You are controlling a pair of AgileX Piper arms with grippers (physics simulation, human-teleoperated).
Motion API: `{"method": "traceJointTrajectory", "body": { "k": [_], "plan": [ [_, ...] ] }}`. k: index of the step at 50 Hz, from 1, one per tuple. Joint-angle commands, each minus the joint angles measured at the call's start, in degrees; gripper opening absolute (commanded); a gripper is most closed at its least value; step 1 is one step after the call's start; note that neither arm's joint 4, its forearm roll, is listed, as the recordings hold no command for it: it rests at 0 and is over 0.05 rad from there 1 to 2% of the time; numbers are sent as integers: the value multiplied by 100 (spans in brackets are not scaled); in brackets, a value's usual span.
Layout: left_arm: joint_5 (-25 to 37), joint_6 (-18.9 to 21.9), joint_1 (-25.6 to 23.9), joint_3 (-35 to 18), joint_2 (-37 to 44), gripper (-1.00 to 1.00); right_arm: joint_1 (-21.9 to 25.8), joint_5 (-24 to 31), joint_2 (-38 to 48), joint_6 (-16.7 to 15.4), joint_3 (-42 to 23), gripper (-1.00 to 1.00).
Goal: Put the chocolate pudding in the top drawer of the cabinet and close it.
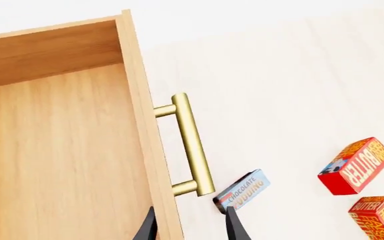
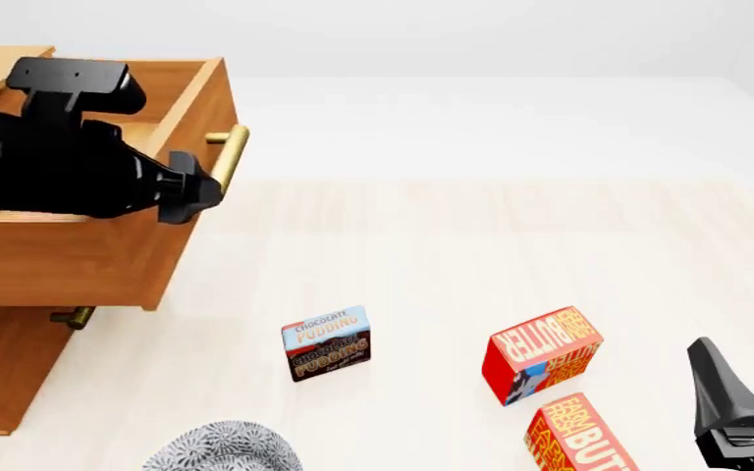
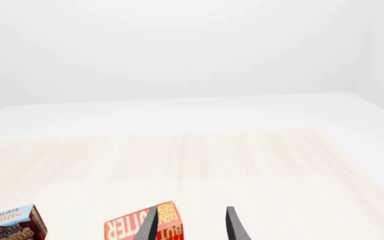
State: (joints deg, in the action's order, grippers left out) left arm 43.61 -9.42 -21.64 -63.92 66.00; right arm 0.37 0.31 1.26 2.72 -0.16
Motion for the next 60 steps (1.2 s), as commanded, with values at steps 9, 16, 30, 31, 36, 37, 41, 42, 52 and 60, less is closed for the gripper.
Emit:
{"method": "traceJointTrajectory", "body": {
  "k": [9,16,30,31,36,37,41,42,52,60],
  "plan": [
    [348,1371,16,-704,131,100,-6,-8,-17,-43,2,100],
    [486,1846,31,-945,-37,100,-6,-8,-17,-43,2,100],
    [660,2383,-201,-1241,26,100,-6,-8,-17,-43,2,100],
    [620,2523,-80,-1199,-18,100,-6,-8,-17,-43,2,100],
    [522,2763,-68,-1224,-32,100,-6,-8,-17,-43,2,100],
    [522,2763,-68,-1223,-32,100,-6,-8,-17,-43,2,100],
    [501,2747,-236,-1300,49,100,-6,-8,-17,-43,2,100],
    [495,2751,-258,-1303,52,100,-6,-8,-17,-43,2,100],
    [317,3096,-493,-1171,40,100,-6,-8,-17,-43,2,100],
    [255,3264,-659,-1082,10,100,-6,-8,-17,-43,2,100]
  ]
}}
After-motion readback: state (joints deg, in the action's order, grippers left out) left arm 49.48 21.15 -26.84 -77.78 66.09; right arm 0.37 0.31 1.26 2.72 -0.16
